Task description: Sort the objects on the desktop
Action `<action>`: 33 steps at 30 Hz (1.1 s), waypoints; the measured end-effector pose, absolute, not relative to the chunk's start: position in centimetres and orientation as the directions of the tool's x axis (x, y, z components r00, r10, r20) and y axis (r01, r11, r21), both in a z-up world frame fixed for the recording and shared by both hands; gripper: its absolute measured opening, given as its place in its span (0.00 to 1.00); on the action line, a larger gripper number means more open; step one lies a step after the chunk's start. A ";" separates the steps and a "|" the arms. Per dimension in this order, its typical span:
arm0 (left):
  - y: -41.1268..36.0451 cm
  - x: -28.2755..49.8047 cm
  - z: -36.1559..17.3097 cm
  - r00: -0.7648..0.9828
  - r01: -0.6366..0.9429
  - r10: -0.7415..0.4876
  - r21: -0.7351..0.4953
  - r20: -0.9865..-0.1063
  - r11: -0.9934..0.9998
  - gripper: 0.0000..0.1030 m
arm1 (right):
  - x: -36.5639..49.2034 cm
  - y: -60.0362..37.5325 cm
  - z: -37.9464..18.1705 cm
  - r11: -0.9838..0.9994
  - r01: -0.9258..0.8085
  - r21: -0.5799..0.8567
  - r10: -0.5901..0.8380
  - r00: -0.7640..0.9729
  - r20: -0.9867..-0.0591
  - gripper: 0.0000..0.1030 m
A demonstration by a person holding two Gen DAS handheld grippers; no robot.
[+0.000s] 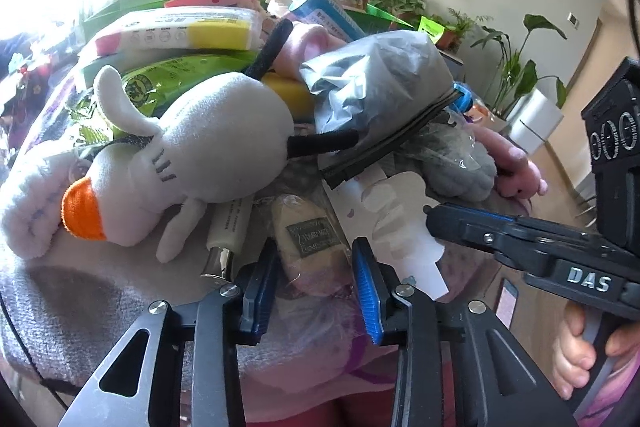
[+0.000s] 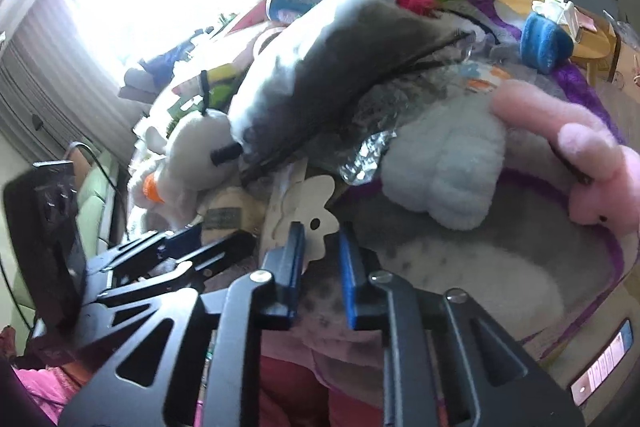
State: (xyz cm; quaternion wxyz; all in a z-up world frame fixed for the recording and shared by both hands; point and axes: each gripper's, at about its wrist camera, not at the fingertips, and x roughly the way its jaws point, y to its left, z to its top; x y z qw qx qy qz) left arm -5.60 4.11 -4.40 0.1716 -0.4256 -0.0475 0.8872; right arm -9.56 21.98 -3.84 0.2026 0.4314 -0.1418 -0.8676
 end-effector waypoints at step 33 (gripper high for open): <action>4.6 -5.0 -4.7 -0.577 -0.291 0.342 -0.205 -0.742 -0.935 0.32 | -9.8 20.2 -3.7 -0.888 0.282 0.362 -0.459 -0.520 -0.720 0.10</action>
